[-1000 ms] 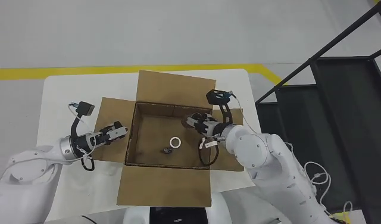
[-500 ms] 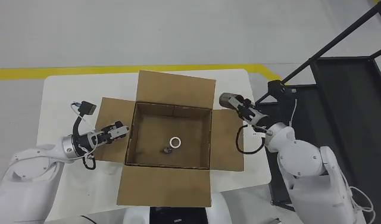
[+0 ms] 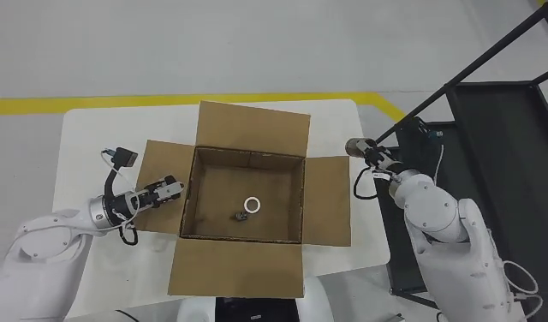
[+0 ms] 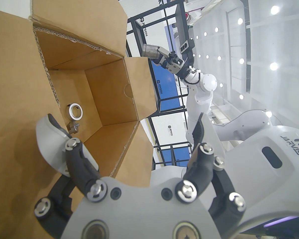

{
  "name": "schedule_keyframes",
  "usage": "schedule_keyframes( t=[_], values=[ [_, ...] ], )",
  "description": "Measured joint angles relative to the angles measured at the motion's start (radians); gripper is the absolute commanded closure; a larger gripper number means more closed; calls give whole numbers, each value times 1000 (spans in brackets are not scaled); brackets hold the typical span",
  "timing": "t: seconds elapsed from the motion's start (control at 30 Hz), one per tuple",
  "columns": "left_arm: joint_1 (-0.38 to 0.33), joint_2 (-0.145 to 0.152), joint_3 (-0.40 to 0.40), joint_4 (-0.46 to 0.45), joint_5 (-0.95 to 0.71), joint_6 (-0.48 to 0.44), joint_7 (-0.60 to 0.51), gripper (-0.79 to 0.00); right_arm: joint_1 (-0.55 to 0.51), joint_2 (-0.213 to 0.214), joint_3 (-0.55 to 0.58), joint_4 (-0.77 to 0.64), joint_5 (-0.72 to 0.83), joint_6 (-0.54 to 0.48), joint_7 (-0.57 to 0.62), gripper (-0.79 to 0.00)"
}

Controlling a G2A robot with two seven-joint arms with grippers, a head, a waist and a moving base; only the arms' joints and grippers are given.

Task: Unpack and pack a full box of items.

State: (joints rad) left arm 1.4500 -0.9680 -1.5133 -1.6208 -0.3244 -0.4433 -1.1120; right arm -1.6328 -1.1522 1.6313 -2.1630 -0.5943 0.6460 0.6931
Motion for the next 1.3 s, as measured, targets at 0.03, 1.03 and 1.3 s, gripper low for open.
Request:
schedule_keyframes(
  t=[0.03, 1.03, 1.3],
  values=[
    [2, 0, 0, 1, 0, -1, 1, -785, 7, 0, -5, 15, -8, 6, 0, 0],
    [23, 11, 25, -22, 34, 16, 23, -785, 144, -16, -156, 380, 37, 49, 3, 0],
    [15, 12, 38, -21, 43, 25, 29, -785, 182, -20, -173, 454, 61, 54, -12, 0]
  ],
)
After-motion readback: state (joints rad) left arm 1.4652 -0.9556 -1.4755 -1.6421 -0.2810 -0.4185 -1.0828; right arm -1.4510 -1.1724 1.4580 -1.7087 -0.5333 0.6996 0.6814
